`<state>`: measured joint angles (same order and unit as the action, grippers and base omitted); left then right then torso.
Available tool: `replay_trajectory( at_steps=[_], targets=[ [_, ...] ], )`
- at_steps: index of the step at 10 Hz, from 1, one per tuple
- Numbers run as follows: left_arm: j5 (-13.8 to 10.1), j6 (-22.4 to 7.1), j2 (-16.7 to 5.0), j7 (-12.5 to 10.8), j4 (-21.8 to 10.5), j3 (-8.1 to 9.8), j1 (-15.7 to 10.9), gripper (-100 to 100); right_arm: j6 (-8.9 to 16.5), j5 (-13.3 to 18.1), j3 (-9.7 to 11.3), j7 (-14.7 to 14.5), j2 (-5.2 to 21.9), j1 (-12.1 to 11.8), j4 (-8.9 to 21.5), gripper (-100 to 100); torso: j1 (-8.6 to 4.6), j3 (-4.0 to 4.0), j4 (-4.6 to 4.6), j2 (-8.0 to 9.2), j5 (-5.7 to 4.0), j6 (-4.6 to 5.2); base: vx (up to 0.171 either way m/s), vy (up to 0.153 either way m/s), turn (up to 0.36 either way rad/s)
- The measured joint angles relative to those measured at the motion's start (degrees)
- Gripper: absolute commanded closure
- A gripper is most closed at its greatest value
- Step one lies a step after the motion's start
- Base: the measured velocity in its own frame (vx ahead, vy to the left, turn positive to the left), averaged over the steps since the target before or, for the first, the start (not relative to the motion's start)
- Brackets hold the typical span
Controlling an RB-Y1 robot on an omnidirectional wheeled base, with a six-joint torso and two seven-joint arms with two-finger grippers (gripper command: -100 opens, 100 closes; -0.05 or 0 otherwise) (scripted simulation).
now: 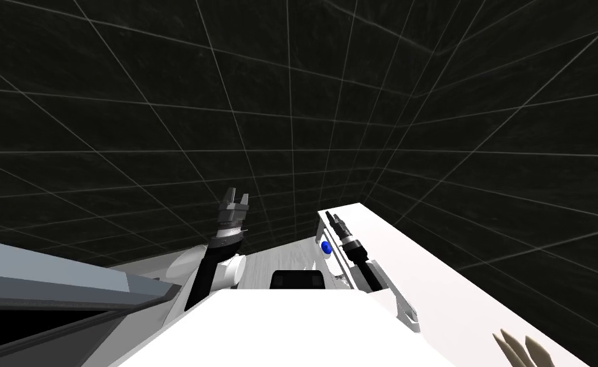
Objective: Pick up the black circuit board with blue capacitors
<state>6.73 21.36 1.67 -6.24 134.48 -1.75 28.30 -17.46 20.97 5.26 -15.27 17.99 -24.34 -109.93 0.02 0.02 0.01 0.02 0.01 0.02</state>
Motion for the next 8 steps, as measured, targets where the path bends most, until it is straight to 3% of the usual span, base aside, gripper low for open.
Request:
replay_trajectory(
  at_steps=[2,6,8],
  targets=[
    [0.00,0.00,0.00,0.00,0.00,0.00,0.00,0,0.91,2.66,1.21,-2.62,1.94,1.94,4.22,-100,0.02,-0.01,0.00,-0.02,0.00,-0.03,-0.008,0.015,0.109],
    [0.00,0.00,0.00,0.00,0.00,0.00,0.00,0,2.19,7.69,3.13,-7.93,6.10,3.33,12.10,-100,0.01,0.01,0.00,0.01,0.00,-0.01,-0.010,0.016,0.108],
    [0.00,0.00,0.00,0.00,0.00,0.00,0.00,0,3.80,9.68,4.31,-9.80,7.96,4.37,14.56,-100,0.00,0.00,0.00,0.00,0.00,0.00,-0.007,0.013,0.069]
  ],
)
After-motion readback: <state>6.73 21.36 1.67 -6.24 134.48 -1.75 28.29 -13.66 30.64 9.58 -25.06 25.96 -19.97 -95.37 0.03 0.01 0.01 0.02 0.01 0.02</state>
